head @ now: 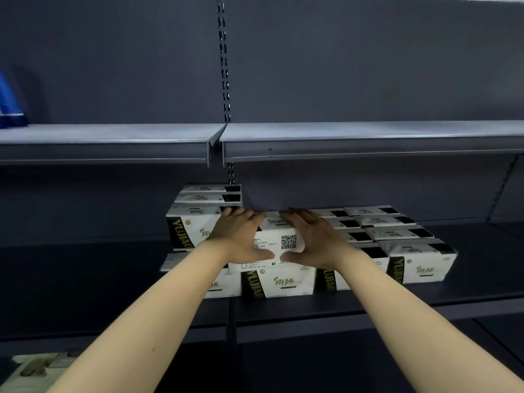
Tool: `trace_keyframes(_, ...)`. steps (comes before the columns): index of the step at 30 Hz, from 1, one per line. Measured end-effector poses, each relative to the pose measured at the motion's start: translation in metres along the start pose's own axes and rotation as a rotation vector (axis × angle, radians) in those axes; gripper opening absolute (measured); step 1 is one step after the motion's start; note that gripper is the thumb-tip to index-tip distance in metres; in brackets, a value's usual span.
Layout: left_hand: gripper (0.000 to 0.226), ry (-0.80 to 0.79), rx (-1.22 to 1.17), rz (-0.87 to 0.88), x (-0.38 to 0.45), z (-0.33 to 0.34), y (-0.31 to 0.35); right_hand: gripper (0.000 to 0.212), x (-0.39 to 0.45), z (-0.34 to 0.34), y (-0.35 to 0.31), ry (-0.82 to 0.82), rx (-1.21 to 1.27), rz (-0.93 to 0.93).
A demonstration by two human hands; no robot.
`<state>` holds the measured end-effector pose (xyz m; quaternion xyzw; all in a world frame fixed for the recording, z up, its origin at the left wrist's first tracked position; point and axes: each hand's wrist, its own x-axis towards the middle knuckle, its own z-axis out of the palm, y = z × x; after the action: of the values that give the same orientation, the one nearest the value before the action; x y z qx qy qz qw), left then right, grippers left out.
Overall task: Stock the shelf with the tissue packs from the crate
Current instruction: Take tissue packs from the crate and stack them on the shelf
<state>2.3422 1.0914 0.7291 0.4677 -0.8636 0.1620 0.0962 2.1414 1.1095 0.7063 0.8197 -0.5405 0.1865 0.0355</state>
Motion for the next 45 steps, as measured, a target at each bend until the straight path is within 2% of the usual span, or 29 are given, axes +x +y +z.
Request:
trace_keyframes(5, 0.088, 0.080, 0.005, 0.058, -0.003, 0.000, 0.000, 0.090, -0.004, -0.005, -0.003, 0.071, -0.105, -0.006)
trace_keyframes(11, 0.087, 0.271, 0.138, 0.120, -0.012, 0.002, 0.003, 0.081, -0.010, 0.004, -0.005, 0.387, -0.244, -0.083)
trace_keyframes(13, 0.087, 0.363, 0.114, 0.126, -0.016, 0.016, 0.002, 0.080, -0.012, 0.012, -0.009, 0.421, -0.263, -0.080)
trace_keyframes(19, 0.081, 0.417, 0.057, 0.123, -0.038, 0.039, 0.008, 0.065, -0.024, 0.028, -0.009, 0.435, -0.227, -0.161)
trace_keyframes(23, 0.072, 0.377, -0.032, 0.140, -0.052, 0.048, 0.008, 0.065, -0.036, 0.033, -0.005, 0.341, -0.174, -0.190)
trace_keyframes(28, 0.089, 0.261, -0.063, 0.027, -0.059, 0.051, -0.004, 0.066, -0.042, 0.043, 0.001, 0.264, -0.116, -0.143)
trace_keyframes(33, 0.096, 0.149, -0.039, -0.023, -0.060, 0.048, -0.014, 0.063, -0.046, 0.055, -0.001, 0.279, -0.150, -0.135)
trace_keyframes(37, 0.100, 0.163, -0.029, 0.017, -0.057, 0.042, -0.009, 0.062, -0.047, 0.057, -0.001, 0.309, -0.168, -0.147)
trace_keyframes(39, 0.104, 0.119, -0.045, 0.049, -0.051, 0.035, -0.006, 0.062, -0.048, 0.057, -0.001, 0.314, -0.178, -0.150)
trace_keyframes(42, 0.099, -0.004, -0.078, 0.051, -0.039, 0.026, 0.001, 0.061, -0.049, 0.057, -0.002, 0.307, -0.180, -0.151)
trace_keyframes(45, 0.098, -0.010, -0.047, 0.045, -0.030, 0.020, 0.008, 0.058, -0.049, 0.053, -0.004, 0.323, -0.130, -0.139)
